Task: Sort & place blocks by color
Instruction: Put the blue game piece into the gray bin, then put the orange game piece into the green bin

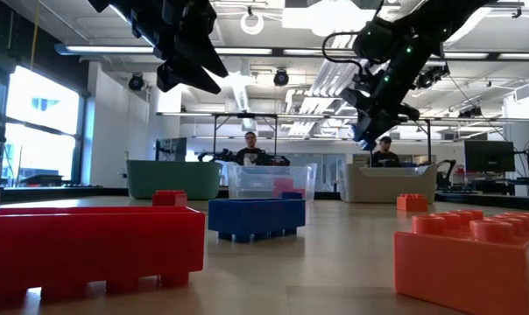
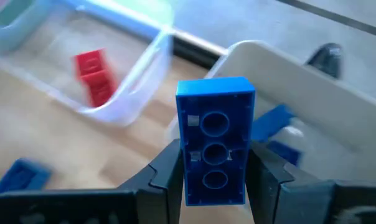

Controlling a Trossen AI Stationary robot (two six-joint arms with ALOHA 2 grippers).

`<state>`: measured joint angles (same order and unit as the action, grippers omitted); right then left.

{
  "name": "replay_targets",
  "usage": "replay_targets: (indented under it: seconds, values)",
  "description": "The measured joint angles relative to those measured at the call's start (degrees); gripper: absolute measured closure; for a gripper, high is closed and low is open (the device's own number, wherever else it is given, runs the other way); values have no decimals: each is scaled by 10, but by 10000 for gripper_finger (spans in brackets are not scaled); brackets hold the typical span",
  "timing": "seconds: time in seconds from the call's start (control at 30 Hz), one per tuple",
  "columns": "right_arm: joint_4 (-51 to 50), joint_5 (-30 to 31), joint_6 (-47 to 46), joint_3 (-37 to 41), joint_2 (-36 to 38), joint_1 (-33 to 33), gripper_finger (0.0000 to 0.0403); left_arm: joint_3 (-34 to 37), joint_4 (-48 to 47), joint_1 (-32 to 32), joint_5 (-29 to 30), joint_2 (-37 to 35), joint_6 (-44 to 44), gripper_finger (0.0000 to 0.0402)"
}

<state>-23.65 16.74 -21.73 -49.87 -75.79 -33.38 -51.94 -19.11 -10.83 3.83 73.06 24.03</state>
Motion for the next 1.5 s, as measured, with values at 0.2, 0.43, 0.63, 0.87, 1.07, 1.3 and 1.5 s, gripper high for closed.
replay_targets:
  seconds: [0.2,0.43,0.63,0.87,1.07,1.3,1.5]
  values:
    - [-5,3,27,0,2,-60,296,0,-1,0,0,0,-1,222]
    - [-27,9,28,0,-10,-108,296,0,-1,0,0,0,-2,222]
    - [-59,7,25,0,-56,-117,296,0,-1,0,0,0,-2,222]
    - [-65,-2,8,0,-74,-115,281,0,-2,0,-29,0,-2,222]
    - [-65,-26,4,0,-74,-115,226,0,-3,2,-59,0,0,222]
    - [-78,-62,-39,0,-59,-111,209,0,-3,16,-48,0,0,222]
    - [-81,-58,-55,0,-6,-88,208,0,-3,19,-43,0,0,222]
